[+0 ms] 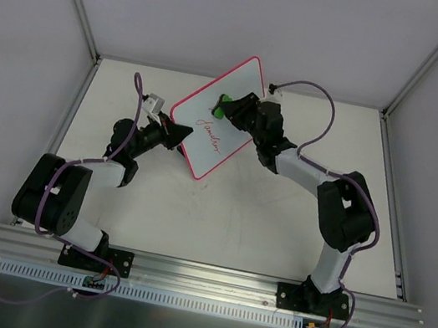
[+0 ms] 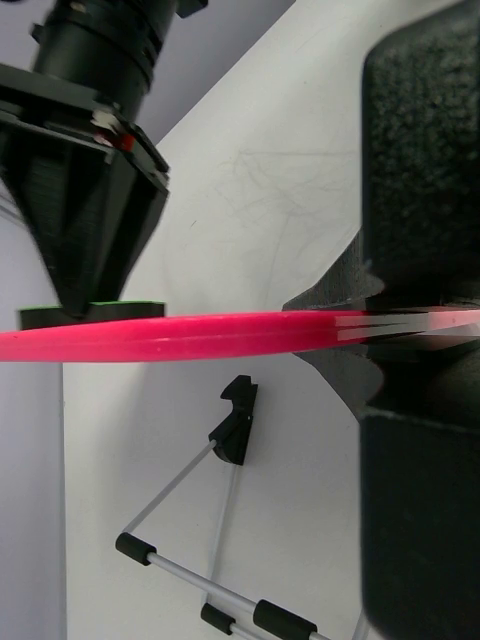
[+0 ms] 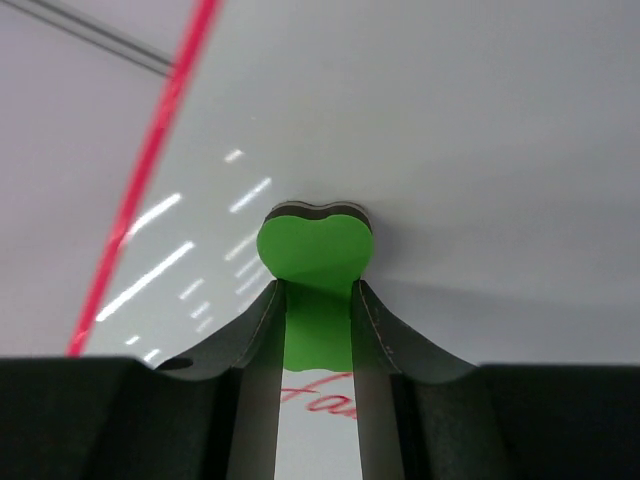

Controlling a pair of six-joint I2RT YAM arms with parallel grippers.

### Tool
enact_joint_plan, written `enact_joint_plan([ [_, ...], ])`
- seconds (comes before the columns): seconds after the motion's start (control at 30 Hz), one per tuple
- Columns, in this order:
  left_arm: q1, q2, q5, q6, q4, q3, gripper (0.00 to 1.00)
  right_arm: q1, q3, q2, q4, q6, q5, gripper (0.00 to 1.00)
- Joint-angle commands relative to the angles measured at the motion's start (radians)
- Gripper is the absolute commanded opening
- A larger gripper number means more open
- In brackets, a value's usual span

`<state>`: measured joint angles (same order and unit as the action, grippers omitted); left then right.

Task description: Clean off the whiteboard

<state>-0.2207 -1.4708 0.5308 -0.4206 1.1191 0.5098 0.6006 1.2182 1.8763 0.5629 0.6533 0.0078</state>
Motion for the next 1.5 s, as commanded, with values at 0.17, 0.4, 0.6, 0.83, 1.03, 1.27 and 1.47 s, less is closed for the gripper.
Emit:
enact_joint_plan([
  [0.17,-0.051,0.027,0.239,-0.007,0.056,0.030,0.00,0.059,0.148,-0.022,0.003,-0.050,-0.095,0.00],
  [0.4,-0.049,0.027,0.239,-0.006,0.048,0.032,0.00,0.030,0.008,-0.071,-0.009,-0.076,-0.036,0.00],
  [0.6,-0.051,0.038,0.238,-0.001,0.036,0.033,0.00,0.002,-0.124,-0.100,-0.009,-0.104,0.038,0.00],
  [0.83,-0.049,0.035,0.241,-0.006,0.034,0.039,0.00,0.007,-0.223,-0.086,-0.009,-0.101,0.057,0.00],
  [1.03,-0.051,0.026,0.248,-0.007,0.036,0.044,0.00,0.011,-0.298,-0.033,0.002,-0.014,0.060,0.00],
  [1.27,-0.051,0.010,0.261,-0.026,0.042,0.047,0.00,0.053,-0.162,-0.029,-0.011,-0.138,0.015,0.00],
  [1.47,-0.052,0.017,0.261,-0.023,0.039,0.045,0.00,0.067,-0.007,-0.052,-0.075,-0.331,-0.041,0.00],
])
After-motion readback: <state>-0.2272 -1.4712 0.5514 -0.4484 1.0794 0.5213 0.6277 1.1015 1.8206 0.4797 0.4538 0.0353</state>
